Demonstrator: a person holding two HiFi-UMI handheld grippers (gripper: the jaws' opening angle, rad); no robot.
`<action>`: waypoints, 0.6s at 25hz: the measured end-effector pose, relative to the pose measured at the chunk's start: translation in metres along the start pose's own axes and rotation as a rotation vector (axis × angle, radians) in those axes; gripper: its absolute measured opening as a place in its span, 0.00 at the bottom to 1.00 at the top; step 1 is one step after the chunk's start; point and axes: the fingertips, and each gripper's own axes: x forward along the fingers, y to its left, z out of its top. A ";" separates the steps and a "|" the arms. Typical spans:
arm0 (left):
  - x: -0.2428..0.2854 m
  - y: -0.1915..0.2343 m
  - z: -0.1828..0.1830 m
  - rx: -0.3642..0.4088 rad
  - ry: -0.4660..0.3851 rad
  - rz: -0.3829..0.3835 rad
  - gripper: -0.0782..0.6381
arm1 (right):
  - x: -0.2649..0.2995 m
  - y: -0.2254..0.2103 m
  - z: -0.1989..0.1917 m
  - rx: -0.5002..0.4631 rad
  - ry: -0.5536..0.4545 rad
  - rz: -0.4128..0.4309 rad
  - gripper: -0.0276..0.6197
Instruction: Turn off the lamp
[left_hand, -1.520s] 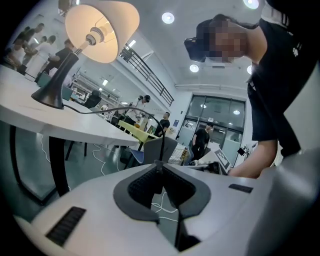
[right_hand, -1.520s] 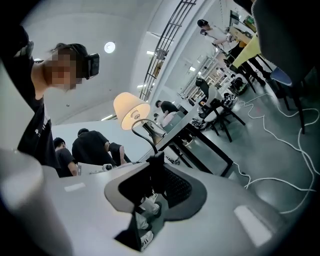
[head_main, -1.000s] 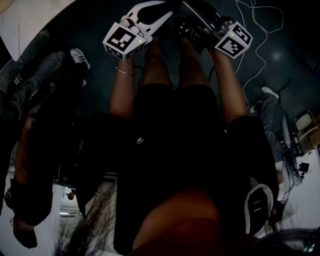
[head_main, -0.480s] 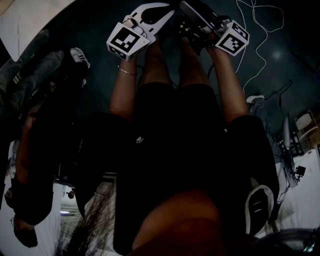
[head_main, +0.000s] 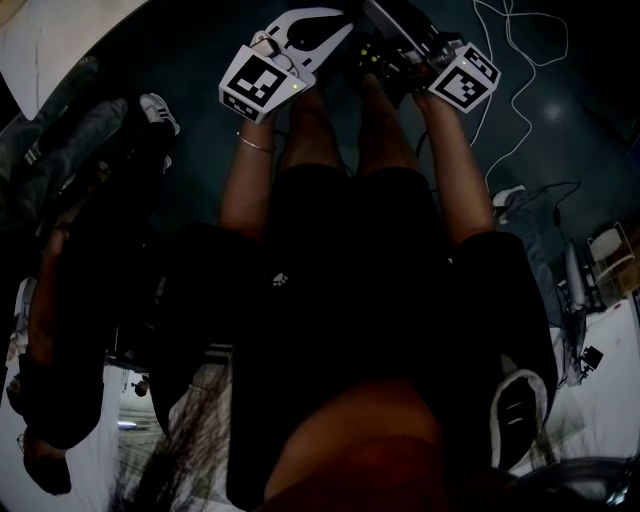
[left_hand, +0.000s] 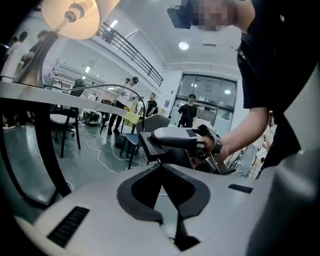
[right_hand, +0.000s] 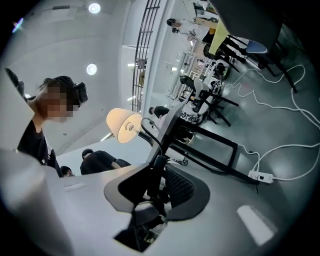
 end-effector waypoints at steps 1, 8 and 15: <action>0.000 -0.001 -0.001 0.007 0.007 0.000 0.13 | -0.001 -0.001 0.000 -0.003 0.001 -0.005 0.17; 0.001 -0.005 -0.008 0.053 0.059 -0.014 0.13 | 0.003 -0.005 0.002 -0.017 0.030 -0.011 0.18; 0.000 -0.006 -0.008 0.052 0.062 -0.007 0.13 | 0.004 -0.003 0.001 -0.022 0.043 0.000 0.19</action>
